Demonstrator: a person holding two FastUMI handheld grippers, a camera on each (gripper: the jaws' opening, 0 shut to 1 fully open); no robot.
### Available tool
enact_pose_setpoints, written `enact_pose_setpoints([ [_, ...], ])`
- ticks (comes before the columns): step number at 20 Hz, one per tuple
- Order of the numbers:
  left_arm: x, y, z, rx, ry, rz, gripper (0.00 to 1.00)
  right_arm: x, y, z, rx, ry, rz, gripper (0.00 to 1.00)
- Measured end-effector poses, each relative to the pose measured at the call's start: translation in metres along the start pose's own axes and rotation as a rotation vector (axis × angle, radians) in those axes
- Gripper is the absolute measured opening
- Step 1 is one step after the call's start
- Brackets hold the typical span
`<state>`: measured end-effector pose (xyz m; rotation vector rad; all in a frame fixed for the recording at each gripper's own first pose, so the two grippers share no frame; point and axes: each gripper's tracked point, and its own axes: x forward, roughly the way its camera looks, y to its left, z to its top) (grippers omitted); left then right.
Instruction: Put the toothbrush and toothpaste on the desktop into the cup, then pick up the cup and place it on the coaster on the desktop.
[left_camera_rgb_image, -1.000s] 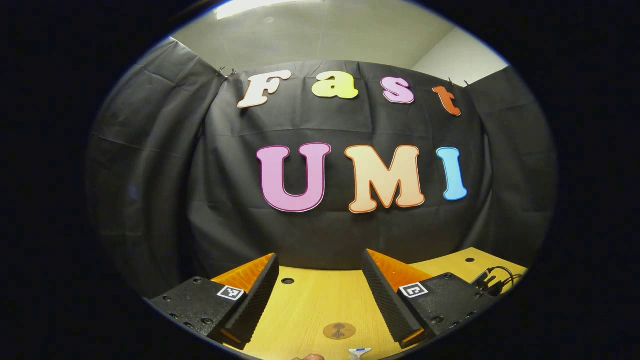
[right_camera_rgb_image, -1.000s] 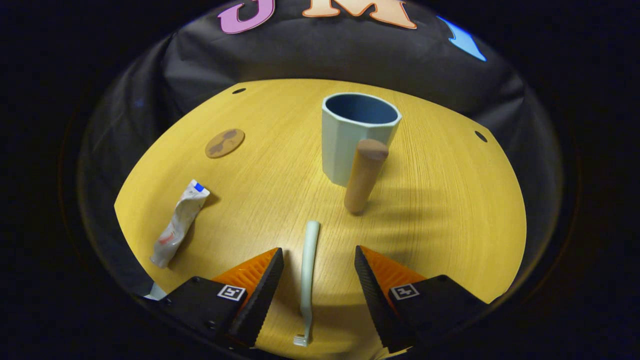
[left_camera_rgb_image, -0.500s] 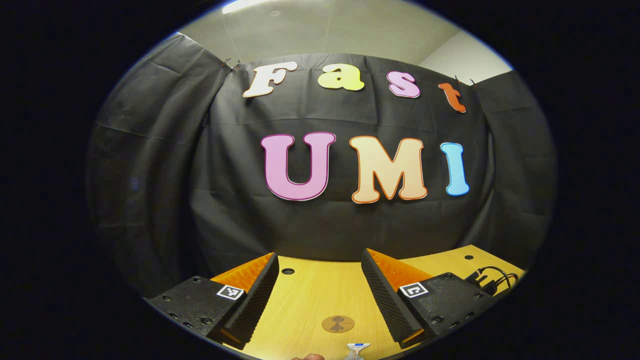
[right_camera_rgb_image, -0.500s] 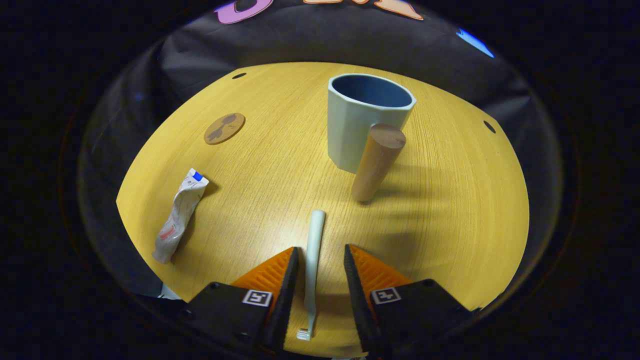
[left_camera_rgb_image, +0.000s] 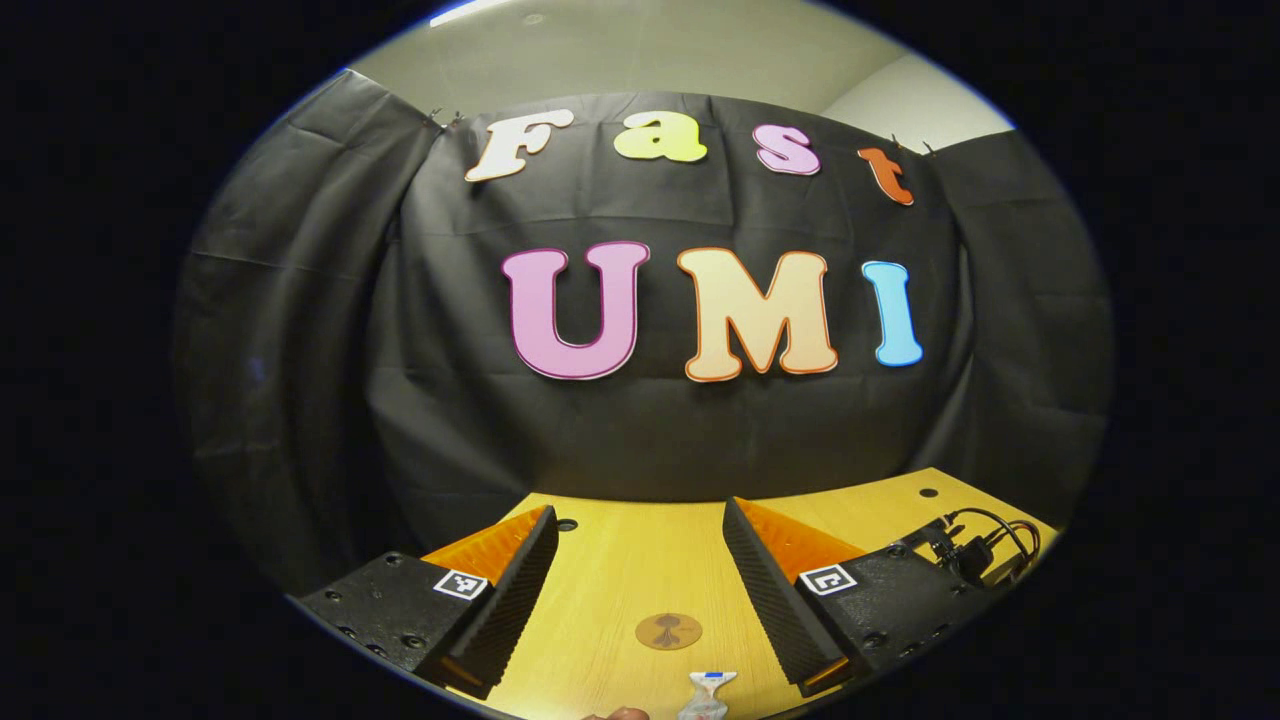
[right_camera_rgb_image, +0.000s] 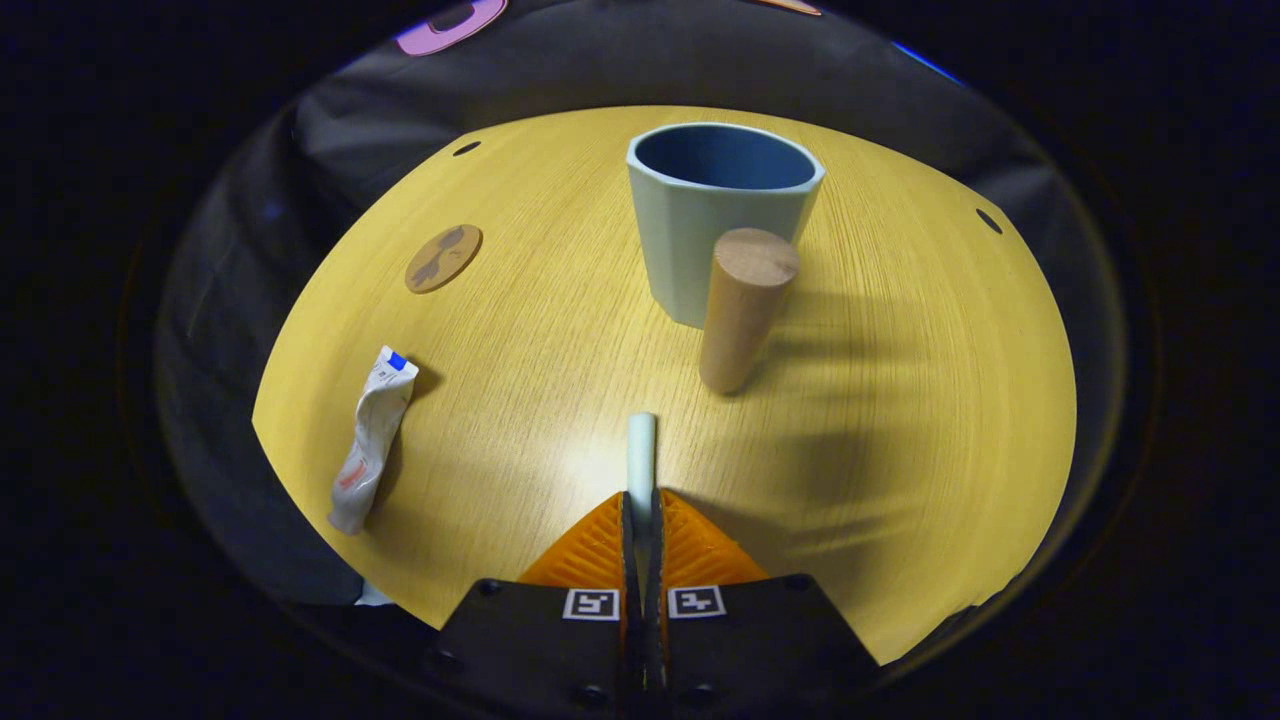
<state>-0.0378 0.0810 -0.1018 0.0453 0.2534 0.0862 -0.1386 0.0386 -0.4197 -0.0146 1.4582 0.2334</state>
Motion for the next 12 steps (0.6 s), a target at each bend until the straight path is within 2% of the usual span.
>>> enact_pose_setpoints([
  [5, 0.005, -0.018, -0.045, 0.003, 0.11, -0.073, 0.96, 0.0, 0.0, 0.001, 0.0, -0.026, 0.009, 0.04],
  [12, 0.002, -0.05, -0.126, 0.046, 0.326, -0.185, 0.97, 0.0, 0.001, 0.001, -0.029, -0.047, -0.006, 0.03],
])
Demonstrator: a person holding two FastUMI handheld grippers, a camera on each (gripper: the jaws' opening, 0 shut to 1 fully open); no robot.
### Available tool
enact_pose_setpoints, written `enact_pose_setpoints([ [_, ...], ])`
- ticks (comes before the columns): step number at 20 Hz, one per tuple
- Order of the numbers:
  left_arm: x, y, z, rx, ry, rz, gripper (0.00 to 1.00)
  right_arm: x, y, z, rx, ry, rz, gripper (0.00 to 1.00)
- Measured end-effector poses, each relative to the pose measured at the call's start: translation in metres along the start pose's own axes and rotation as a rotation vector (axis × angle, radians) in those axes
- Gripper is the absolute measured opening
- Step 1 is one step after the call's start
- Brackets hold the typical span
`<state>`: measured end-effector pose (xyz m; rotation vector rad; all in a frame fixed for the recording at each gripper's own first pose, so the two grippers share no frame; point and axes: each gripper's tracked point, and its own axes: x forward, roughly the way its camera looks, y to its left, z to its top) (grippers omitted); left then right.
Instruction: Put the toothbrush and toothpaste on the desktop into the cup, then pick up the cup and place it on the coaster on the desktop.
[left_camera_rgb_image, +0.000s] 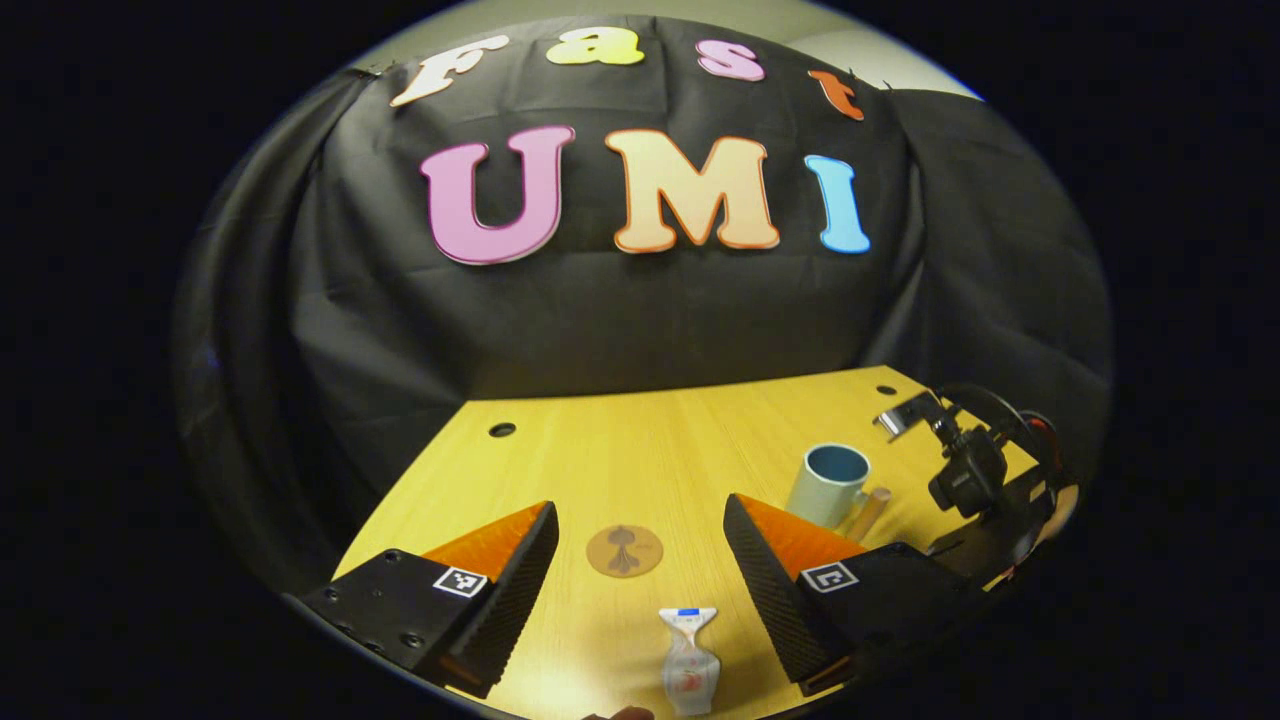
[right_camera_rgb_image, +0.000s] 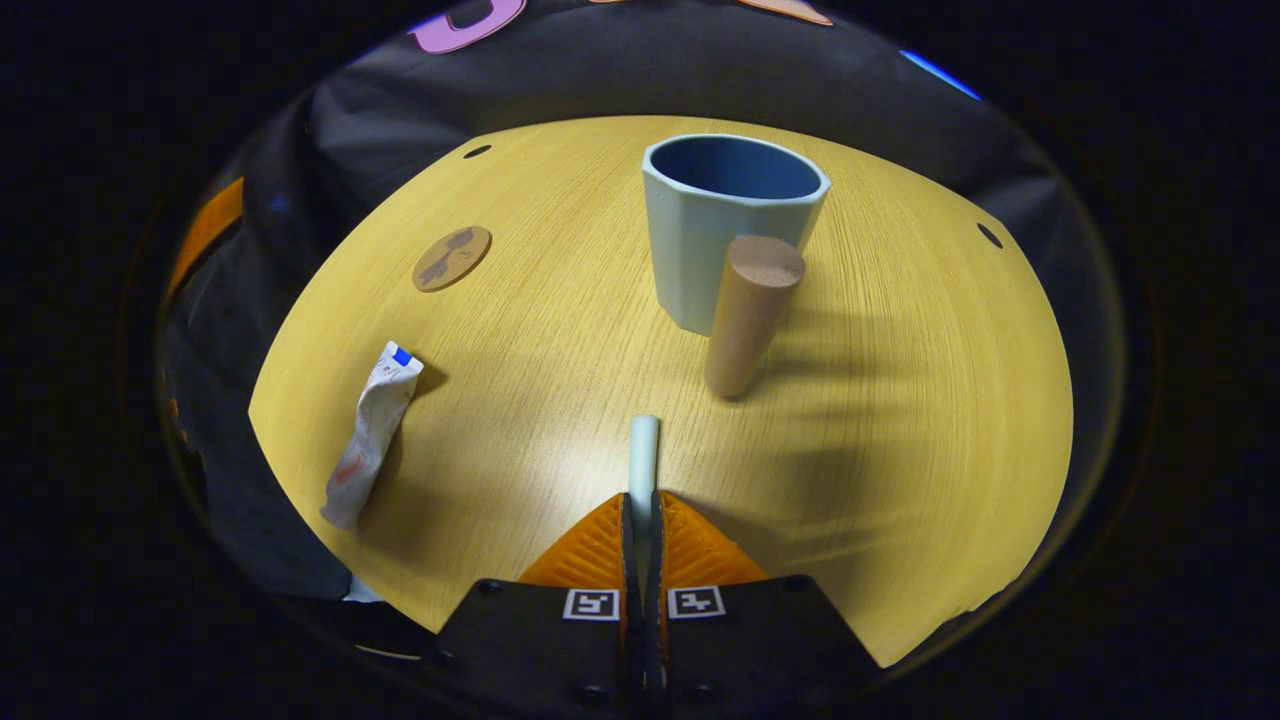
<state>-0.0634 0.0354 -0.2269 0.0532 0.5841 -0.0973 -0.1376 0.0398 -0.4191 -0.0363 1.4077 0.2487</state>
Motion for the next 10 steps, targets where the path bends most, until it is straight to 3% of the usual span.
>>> enact_pose_setpoints([
  [10, 0.018, -0.016, -0.115, 0.086, 0.331, -0.039, 0.96, 0.0, -0.001, 0.001, 0.082, -0.002, 0.075, 0.04],
])
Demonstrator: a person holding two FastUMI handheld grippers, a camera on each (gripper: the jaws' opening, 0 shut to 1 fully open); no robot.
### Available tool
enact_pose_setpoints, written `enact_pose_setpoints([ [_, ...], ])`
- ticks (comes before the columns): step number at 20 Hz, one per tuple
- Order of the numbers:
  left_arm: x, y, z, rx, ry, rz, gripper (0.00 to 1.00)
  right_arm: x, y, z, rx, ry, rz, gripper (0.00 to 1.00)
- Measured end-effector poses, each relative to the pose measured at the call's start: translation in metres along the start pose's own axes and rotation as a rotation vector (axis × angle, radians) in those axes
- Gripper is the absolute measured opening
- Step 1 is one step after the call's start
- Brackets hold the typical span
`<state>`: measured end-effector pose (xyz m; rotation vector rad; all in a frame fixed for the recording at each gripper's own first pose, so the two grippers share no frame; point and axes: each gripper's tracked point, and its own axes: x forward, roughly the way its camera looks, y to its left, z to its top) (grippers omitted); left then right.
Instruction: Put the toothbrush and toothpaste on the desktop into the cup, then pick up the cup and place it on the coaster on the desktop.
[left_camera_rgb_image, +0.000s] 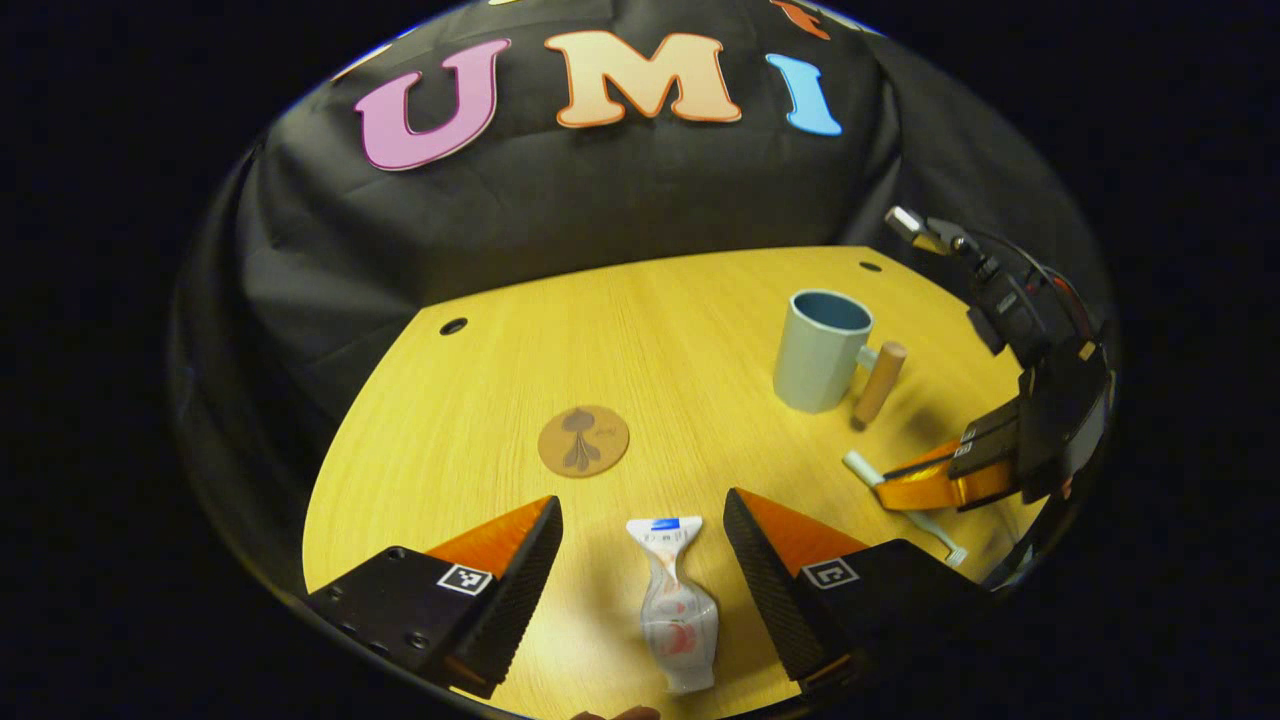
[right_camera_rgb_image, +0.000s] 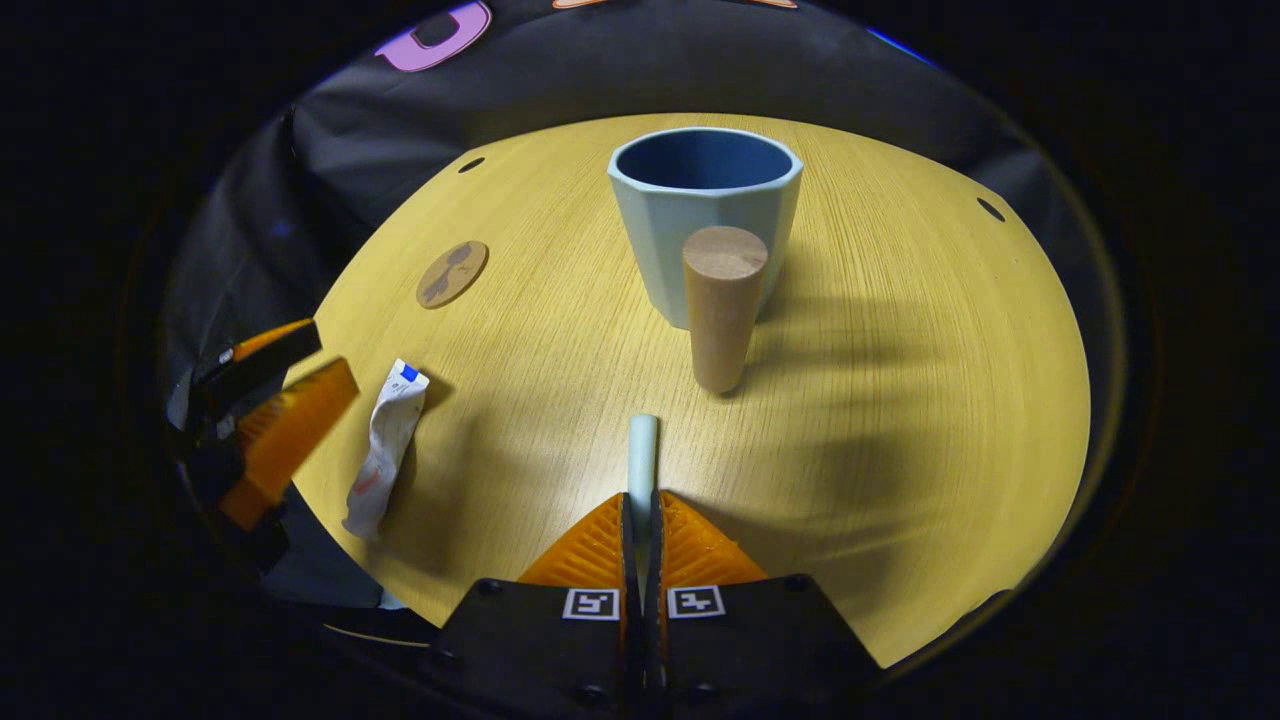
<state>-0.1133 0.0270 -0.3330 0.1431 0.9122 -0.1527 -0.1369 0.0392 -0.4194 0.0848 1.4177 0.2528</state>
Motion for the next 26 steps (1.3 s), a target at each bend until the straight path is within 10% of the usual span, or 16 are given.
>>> enact_pose_setpoints([
  [11, 0.026, -0.014, -0.053, -0.061, 0.185, -0.019, 0.96, 0.0, 0.0, -0.001, -0.051, -0.022, -0.007, 0.04],
  [18, 0.03, -0.02, -0.05, -0.124, 0.15, -0.035, 0.78, 0.0, 0.0, 0.0, -0.058, -0.029, -0.007, 0.04],
  [22, 0.028, -0.016, -0.048, -0.149, 0.111, -0.017, 0.2, -0.001, 0.001, -0.002, -0.074, -0.032, -0.009, 0.04],
  [26, 0.028, -0.019, -0.046, -0.15, 0.13, -0.002, 0.08, 0.0, 0.0, -0.001, -0.115, -0.04, -0.022, 0.03],
])
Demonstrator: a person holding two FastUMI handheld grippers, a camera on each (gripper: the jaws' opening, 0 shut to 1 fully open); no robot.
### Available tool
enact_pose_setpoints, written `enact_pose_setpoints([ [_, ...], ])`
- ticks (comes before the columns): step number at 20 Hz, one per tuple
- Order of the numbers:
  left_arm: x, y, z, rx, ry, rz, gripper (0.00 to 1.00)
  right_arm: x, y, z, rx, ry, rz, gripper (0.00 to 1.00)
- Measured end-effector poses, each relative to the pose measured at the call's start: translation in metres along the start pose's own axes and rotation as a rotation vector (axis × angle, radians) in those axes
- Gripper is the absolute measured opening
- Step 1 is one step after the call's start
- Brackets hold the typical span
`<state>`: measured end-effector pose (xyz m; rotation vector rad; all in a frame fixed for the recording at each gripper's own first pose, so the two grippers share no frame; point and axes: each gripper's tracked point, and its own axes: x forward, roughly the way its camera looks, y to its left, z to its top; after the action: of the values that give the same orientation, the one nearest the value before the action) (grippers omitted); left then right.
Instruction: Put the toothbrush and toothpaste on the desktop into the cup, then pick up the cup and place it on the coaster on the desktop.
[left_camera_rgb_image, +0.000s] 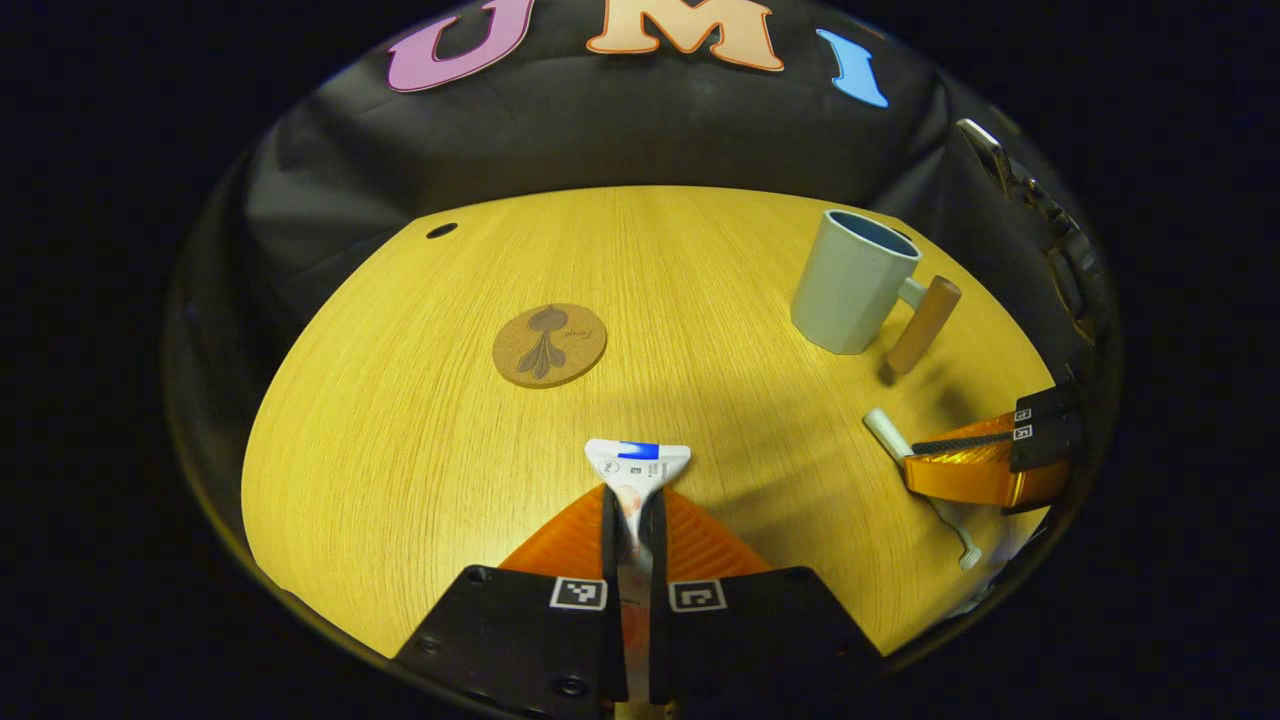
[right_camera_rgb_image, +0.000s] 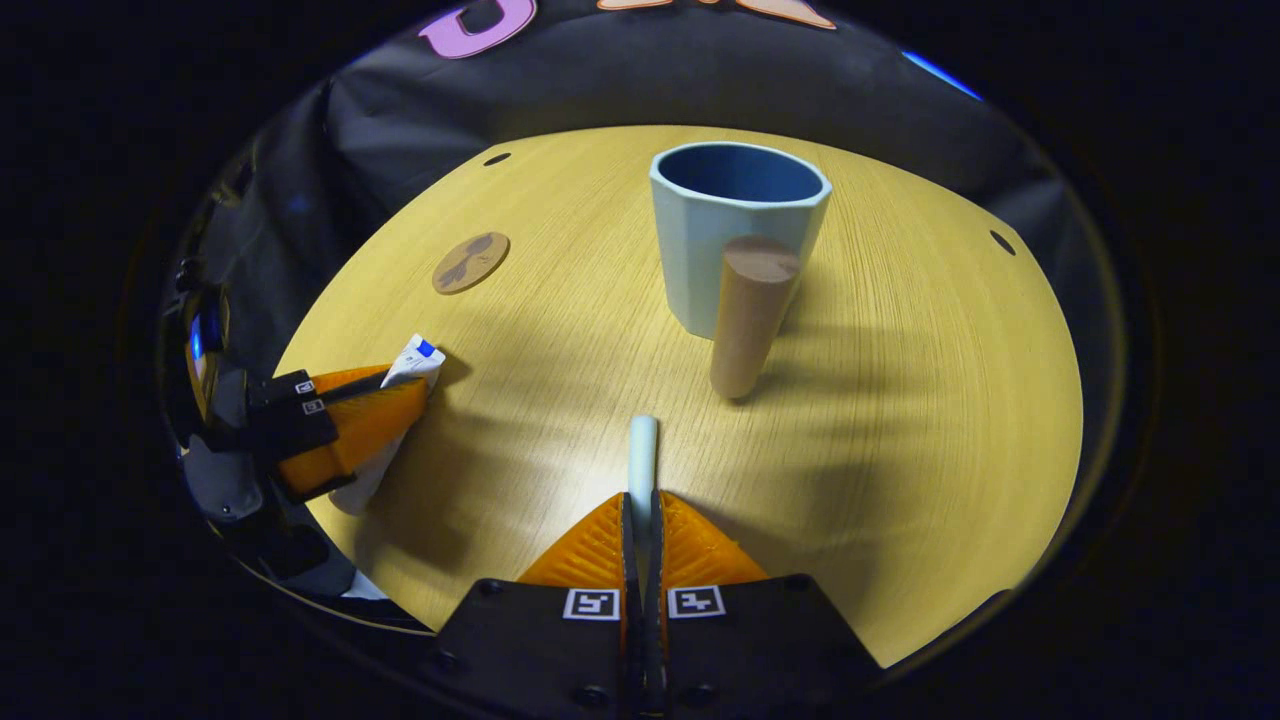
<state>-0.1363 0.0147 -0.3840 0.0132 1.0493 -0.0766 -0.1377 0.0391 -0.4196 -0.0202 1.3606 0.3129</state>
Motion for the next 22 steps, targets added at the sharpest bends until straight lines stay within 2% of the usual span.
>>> enact_pose_setpoints([
  [5, -0.001, 0.0, 0.003, -0.003, 0.004, -0.016, 0.01, -0.002, 0.001, 0.0, -0.039, -0.014, -0.023, 0.04],
  [10, -0.002, -0.001, 0.005, -0.042, 0.023, -0.016, 0.01, -0.004, 0.001, 0.004, -0.012, -0.064, -0.012, 0.03],
  [14, -0.011, 0.002, 0.017, -0.046, -0.03, -0.008, 0.0, -0.01, 0.004, 0.013, 0.034, -0.091, 0.011, 0.03],
  [18, -0.02, 0.002, 0.024, -0.051, -0.047, 0.0, 0.0, -0.026, 0.007, 0.029, 0.034, -0.172, 0.032, 0.03],
  [22, -0.029, 0.001, 0.038, -0.052, -0.113, 0.004, 0.0, -0.037, 0.014, 0.035, 0.028, -0.213, 0.053, 0.03],
])
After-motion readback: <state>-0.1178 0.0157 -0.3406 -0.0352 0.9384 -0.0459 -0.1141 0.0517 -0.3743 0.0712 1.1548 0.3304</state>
